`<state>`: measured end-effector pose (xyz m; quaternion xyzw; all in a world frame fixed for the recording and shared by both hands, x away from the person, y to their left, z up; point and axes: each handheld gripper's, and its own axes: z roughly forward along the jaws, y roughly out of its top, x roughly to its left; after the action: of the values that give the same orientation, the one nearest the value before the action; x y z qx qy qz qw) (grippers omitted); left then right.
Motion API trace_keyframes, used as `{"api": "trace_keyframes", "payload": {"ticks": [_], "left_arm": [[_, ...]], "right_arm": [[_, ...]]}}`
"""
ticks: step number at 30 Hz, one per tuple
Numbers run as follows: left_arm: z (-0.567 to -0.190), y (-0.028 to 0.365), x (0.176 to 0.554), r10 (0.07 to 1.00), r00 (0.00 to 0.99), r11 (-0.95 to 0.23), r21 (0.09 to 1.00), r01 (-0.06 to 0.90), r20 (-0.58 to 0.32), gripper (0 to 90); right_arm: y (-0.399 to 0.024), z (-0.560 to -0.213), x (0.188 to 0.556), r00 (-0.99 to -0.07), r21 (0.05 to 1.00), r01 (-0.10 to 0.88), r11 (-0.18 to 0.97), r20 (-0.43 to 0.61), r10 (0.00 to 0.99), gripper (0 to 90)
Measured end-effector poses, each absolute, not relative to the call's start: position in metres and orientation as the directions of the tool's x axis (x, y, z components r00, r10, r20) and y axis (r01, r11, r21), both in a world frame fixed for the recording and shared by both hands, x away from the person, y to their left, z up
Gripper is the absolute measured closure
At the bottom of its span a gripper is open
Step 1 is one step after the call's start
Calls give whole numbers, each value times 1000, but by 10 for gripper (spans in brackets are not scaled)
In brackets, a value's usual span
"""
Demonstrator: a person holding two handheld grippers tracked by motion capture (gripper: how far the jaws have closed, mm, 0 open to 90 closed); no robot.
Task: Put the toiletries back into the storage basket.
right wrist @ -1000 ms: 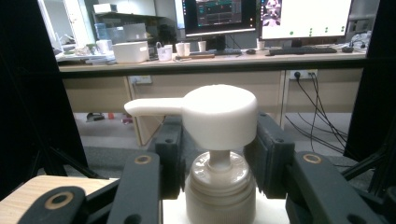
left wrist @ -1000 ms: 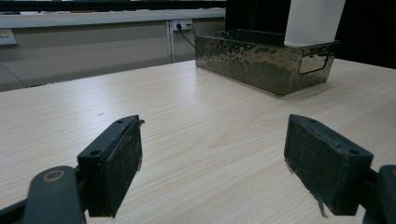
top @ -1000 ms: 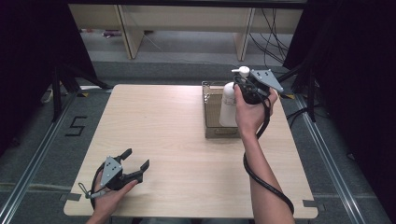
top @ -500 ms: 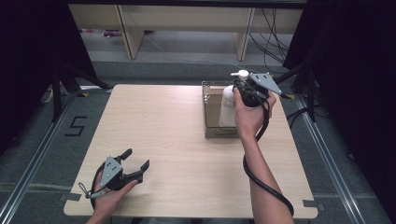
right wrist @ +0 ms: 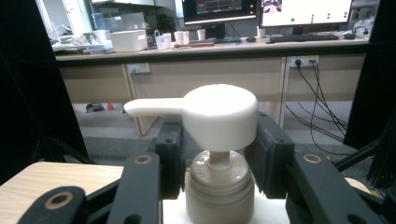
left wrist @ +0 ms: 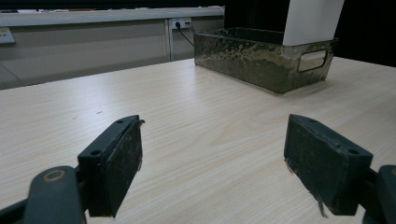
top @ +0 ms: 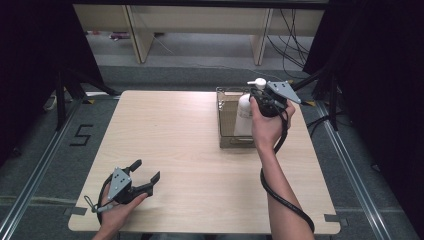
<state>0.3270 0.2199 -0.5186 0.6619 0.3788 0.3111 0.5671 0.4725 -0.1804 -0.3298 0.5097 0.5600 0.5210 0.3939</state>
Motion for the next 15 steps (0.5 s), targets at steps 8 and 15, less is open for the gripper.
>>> {"api": "trace_keyframes", "payload": {"ticks": [8,15], "left_arm": [[-520,220,328,852,524,-61,988,140,-21,187],[-519,220,327,856,517,-72,986,148,-15,187]], "right_arm": [[-180,-333,472,-169,983,175,-62,92,981,606],[-182,-337,472,-169,983,175,-62,92,981,606]]}}
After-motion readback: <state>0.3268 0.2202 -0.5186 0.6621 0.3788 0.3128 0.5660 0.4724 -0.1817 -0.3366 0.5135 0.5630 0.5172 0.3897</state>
